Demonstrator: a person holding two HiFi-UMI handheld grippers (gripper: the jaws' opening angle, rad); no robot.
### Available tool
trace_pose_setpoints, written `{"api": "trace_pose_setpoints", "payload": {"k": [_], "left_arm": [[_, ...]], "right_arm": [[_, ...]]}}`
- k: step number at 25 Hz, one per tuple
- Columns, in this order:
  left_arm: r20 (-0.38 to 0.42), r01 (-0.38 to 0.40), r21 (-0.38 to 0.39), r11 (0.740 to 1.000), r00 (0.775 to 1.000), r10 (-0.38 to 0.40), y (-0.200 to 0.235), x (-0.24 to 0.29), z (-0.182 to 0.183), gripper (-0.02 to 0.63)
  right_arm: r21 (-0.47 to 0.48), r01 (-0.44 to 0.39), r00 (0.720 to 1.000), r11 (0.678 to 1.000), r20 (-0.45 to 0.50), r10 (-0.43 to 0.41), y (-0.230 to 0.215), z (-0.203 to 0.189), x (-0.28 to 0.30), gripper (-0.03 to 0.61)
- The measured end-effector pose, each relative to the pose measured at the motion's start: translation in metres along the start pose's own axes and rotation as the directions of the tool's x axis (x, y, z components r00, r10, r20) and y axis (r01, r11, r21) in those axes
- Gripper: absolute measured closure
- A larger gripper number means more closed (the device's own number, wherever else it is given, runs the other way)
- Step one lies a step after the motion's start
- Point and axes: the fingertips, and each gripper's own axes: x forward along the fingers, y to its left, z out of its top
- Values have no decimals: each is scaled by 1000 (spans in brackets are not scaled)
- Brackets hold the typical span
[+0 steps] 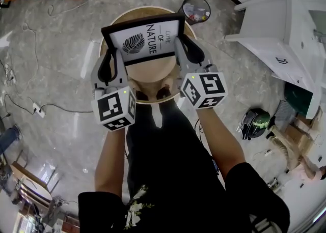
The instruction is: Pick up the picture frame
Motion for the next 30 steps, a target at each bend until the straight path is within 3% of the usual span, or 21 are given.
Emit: {"api": "trace_pose_setpoints", "payload": {"k": [9, 20, 30], "left_arm": [[111, -10, 23, 1000, 994, 7, 0, -34, 58, 538], [268, -25, 49, 998, 963, 11, -4, -92, 128, 538], [341, 3, 71, 997, 940, -27, -18, -131, 188, 540]], "right_arm": [[-57, -17, 994, 998, 104, 23, 24, 58, -30, 514], [-120, -21, 966, 993, 254, 51, 57, 132, -76, 514], [-138, 6, 936, 990, 350, 43, 75, 182, -116, 514]]}}
